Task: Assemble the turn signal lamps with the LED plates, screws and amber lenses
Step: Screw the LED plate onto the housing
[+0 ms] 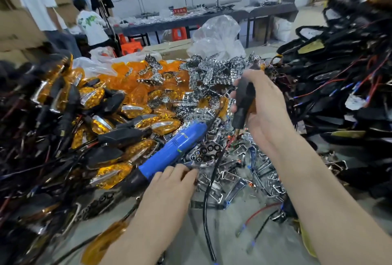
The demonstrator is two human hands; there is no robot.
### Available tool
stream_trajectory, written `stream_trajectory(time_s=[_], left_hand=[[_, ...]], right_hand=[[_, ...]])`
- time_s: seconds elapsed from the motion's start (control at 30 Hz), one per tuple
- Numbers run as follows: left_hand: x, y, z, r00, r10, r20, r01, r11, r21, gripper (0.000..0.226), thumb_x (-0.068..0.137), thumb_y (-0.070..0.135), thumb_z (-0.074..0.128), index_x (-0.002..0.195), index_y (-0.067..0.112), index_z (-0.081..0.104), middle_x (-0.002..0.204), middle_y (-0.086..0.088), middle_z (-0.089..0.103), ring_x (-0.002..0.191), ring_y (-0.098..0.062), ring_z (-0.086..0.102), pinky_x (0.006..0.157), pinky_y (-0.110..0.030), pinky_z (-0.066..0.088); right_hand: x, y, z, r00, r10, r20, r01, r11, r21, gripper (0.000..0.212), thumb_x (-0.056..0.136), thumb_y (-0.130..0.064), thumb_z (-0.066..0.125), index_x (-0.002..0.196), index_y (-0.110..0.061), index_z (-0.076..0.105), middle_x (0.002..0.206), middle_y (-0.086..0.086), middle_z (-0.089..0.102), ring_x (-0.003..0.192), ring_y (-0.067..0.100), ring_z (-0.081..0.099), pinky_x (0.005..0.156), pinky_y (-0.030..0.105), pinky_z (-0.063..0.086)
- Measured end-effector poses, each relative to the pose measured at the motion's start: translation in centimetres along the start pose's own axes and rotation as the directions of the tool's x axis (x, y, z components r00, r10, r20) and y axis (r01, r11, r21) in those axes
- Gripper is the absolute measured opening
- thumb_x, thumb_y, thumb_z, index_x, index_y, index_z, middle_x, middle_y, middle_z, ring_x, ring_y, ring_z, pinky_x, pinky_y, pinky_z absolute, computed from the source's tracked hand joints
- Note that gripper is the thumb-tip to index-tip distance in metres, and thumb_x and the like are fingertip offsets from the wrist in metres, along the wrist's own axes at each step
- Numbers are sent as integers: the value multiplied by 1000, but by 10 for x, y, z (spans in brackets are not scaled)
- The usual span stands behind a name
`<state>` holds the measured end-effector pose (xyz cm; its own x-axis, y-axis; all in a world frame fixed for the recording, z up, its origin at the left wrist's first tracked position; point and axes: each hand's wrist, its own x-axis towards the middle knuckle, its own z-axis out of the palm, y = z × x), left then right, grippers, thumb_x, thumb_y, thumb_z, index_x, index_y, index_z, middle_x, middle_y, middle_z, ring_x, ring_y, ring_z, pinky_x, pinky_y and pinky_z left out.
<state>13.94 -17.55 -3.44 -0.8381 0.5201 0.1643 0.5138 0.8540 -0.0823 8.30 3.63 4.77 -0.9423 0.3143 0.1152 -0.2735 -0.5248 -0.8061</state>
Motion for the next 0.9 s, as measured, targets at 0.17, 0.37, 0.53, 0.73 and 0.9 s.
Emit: stream_trajectory(time_s=[0.17,0.37,0.53,0.73,0.9], left_hand=[[8,9,-4,998,4,60,1,997,-73,20,96,27,63,115,27,57,112,8,56,102,-15,54,87,-28,45],[20,4,-6,1000,-13,19,16,990,-143,25,109,40,30,128,32,44,127,15,44,118,-5,41,102,-20,33],[12,-13,-17,998,-67,16,68,912,-406,5,103,44,45,101,47,46,106,31,51,101,12,47,89,-9,38],[17,-15,-25,930,-160,-331,-58,825,-562,8,93,40,49,91,44,55,97,25,54,93,-2,55,77,-12,42],[55,9,-62,836,-246,-490,-184,715,-674,24,102,31,46,106,50,58,97,21,57,88,-7,57,73,-12,41]], right_hand=[[2,3,-7,996,15,84,-26,990,137,23,104,-36,56,94,-19,68,79,-1,69,61,13,62,44,23,46],[3,11,-24,984,119,133,-137,981,137,35,105,-41,50,116,-13,70,84,-3,67,66,10,63,51,24,51],[5,20,-33,965,216,146,-233,966,113,43,104,-42,51,120,-7,69,87,2,67,71,15,65,52,28,53],[7,23,-36,967,214,137,-229,968,104,36,98,-40,50,85,-20,77,77,-2,62,60,14,58,44,25,46],[6,22,-34,970,195,147,-209,973,94,35,98,-42,51,73,-25,69,72,-3,57,54,14,52,41,25,41]])
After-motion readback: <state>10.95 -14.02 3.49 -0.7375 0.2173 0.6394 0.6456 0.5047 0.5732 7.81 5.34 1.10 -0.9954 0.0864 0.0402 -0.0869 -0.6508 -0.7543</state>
